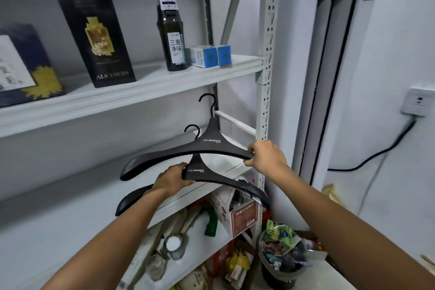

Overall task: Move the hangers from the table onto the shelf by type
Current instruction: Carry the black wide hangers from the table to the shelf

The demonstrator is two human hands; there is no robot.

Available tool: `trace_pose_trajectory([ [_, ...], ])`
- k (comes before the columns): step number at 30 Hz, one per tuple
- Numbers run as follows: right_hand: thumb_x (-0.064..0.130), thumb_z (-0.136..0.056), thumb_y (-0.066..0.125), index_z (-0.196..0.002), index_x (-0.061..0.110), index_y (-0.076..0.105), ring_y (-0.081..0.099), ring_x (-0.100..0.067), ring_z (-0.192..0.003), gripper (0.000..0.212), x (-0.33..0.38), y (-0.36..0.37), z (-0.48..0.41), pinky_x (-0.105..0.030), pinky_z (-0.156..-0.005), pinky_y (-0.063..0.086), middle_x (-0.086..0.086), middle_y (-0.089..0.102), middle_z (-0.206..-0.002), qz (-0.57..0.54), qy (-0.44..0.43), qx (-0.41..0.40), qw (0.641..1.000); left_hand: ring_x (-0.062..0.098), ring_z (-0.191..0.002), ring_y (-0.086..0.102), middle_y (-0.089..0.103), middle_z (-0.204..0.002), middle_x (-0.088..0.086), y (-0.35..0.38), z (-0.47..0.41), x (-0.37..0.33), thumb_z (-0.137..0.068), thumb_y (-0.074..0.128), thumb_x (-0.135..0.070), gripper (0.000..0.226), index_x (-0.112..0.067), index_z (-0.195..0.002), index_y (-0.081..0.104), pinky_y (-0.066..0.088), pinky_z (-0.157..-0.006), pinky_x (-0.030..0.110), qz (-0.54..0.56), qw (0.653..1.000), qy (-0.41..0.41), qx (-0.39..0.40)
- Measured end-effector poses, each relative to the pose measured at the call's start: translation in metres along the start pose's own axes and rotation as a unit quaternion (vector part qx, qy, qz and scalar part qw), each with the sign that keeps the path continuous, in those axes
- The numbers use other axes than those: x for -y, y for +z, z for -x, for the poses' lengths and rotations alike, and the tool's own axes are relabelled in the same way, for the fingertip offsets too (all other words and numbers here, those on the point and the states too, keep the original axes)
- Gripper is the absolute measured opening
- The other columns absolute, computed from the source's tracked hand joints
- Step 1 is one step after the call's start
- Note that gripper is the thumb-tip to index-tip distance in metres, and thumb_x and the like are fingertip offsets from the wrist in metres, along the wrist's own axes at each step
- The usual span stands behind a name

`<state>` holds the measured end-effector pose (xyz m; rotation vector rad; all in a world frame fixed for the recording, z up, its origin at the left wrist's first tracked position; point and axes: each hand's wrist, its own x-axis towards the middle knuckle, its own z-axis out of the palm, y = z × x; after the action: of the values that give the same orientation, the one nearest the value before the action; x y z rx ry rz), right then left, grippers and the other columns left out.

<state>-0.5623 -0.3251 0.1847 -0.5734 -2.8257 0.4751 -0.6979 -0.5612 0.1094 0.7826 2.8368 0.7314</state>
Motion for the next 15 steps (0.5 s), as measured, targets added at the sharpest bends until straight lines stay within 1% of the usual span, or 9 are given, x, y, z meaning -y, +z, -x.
trace_pose_trajectory([
  [4,0.024,-0.081,0.071,-0.091,0.014,0.068,0.052,-0.024,-0.073,0.014,-0.005,0.007,-0.036,-0.027,-0.062,0.037,-0.003,0.057,-0.077,-0.003,-0.027,0.016,1.0,0.009,-0.088,0.057,0.065,-0.103,-0.011,0.009,-0.015,-0.001,-0.08,0.067,-0.043,0.036,-0.031,-0.112,0.055,0.041,-0.074,0.027,-0.022,0.999,-0.033,-0.013],
  [8,0.026,-0.082,0.071,-0.092,0.013,0.069,0.052,-0.024,-0.073,0.017,-0.009,0.017,-0.07,-0.027,-0.062,0.038,-0.003,0.056,-0.076,-0.013,-0.057,0.027,0.998,0.013,-0.094,0.059,0.066,-0.106,-0.008,0.015,-0.033,-0.003,-0.081,0.068,-0.042,0.039,-0.027,-0.114,0.055,0.042,-0.075,0.029,-0.03,0.998,-0.051,-0.028],
  [12,0.028,-0.081,0.073,-0.095,0.015,0.07,0.053,-0.023,-0.073,0.019,-0.011,0.032,-0.096,-0.029,-0.063,0.04,-0.002,0.056,-0.076,-0.02,-0.083,0.044,0.995,0.016,-0.095,0.059,0.066,-0.106,-0.006,0.026,-0.051,-0.006,-0.081,0.067,-0.043,0.04,-0.025,-0.114,0.054,0.041,-0.074,0.029,-0.031,0.995,-0.078,-0.052],
  [15,0.03,-0.08,0.074,-0.094,0.016,0.07,0.055,-0.023,-0.074,0.02,-0.013,0.043,-0.111,-0.029,-0.064,0.041,-0.002,0.057,-0.076,-0.02,-0.098,0.053,0.994,0.018,-0.099,0.06,0.065,-0.108,-0.003,0.034,-0.061,-0.007,-0.081,0.068,-0.043,0.042,-0.023,-0.116,0.054,0.041,-0.074,0.029,-0.035,0.993,-0.096,-0.056],
])
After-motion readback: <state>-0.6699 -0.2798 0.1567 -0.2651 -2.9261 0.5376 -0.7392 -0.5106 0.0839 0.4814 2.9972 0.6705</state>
